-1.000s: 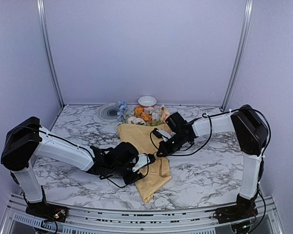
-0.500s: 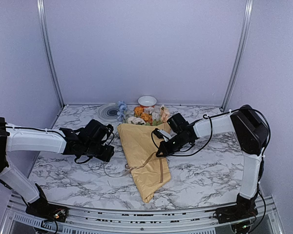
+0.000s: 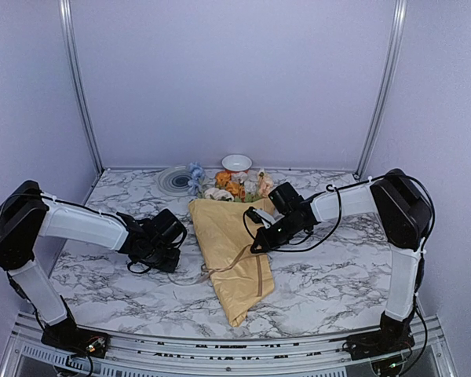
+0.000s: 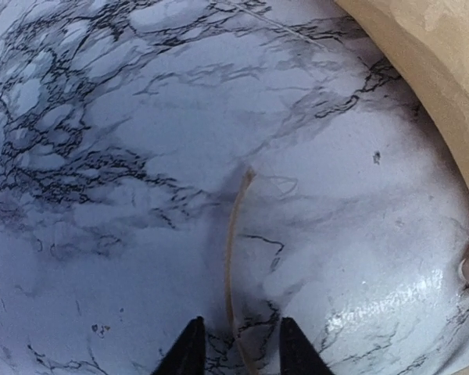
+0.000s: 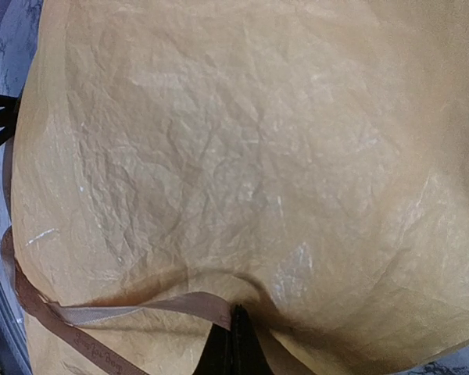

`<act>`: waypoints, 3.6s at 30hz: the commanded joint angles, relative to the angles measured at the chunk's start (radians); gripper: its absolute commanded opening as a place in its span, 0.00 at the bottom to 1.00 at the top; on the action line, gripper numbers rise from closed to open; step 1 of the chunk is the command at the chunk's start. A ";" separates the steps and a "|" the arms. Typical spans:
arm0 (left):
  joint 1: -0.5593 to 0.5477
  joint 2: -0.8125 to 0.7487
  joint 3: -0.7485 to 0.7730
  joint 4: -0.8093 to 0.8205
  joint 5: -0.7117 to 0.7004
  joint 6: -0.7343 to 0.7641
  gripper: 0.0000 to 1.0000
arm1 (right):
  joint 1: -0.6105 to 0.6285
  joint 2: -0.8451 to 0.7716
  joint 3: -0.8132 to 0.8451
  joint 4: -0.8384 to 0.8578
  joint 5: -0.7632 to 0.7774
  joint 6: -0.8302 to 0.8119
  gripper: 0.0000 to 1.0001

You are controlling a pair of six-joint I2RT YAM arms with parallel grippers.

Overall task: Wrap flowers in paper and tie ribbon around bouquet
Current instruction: Tie the ribbon around the folded bouquet.

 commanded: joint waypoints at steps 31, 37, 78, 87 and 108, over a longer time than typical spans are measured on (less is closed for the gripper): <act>0.575 -0.294 -0.228 0.117 -0.166 0.029 0.00 | -0.693 -0.279 -0.512 0.243 0.108 0.314 0.00; 0.773 -0.449 -0.330 0.131 -0.110 0.006 0.00 | -0.880 -0.386 -0.687 0.299 0.126 0.313 0.00; -0.005 -0.591 0.128 0.068 -0.157 0.158 0.00 | -0.202 -0.813 -0.212 0.178 -0.261 0.104 0.00; -0.014 -0.673 0.123 -0.019 -0.259 0.113 0.00 | -0.205 -0.841 -0.228 0.113 -0.167 0.127 0.00; -0.210 -0.642 0.223 0.195 0.047 0.234 0.00 | -0.153 -0.805 -0.251 -0.268 0.331 0.112 1.00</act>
